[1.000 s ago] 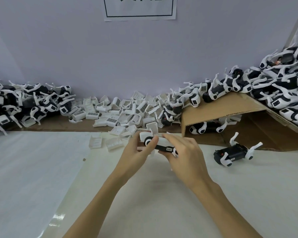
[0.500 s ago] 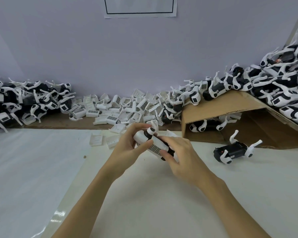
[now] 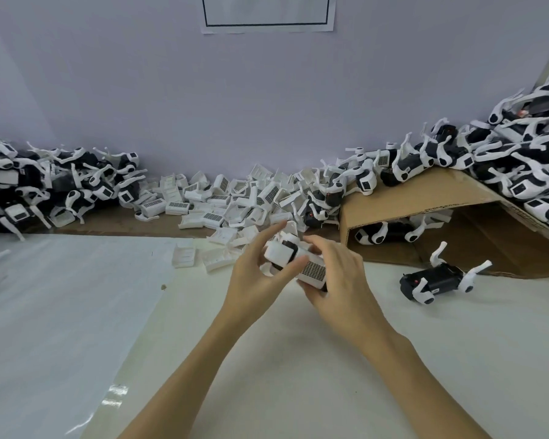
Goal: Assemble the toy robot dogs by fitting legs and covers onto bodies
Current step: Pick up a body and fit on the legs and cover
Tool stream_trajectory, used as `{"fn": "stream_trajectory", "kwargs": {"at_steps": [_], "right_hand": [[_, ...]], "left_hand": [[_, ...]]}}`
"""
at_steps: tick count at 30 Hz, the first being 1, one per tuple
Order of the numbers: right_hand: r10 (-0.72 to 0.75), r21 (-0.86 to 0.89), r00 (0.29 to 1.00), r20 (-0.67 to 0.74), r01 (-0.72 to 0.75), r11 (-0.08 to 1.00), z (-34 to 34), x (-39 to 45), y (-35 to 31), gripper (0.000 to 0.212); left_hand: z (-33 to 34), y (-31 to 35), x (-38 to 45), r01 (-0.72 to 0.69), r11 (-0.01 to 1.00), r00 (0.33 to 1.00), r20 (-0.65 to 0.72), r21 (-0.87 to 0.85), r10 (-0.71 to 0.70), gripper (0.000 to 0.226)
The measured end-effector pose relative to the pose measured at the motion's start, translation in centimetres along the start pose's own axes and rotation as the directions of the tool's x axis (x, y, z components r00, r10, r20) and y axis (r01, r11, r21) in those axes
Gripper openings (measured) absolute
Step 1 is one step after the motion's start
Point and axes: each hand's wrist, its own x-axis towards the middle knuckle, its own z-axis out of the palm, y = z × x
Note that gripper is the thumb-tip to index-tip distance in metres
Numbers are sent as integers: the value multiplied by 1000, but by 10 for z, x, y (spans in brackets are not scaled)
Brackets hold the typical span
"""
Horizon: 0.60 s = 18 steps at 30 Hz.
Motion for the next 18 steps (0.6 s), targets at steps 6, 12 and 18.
{"fn": "stream_trajectory", "kwargs": {"at_steps": [6, 12, 18], "right_hand": [[9, 355, 984, 179, -73, 932, -9, -1, 7, 51], [-14, 146, 996, 88, 1, 989, 2, -4, -3, 66], [90, -65, 988, 128, -82, 994, 10, 1, -14, 56]], "left_hand": [[-19, -7, 5, -252, 909, 959, 210, 332, 190, 71], [-14, -12, 5, -96, 911, 983, -106, 401, 150, 68], [-9, -19, 11, 148, 986, 970, -204, 70, -131, 62]]}}
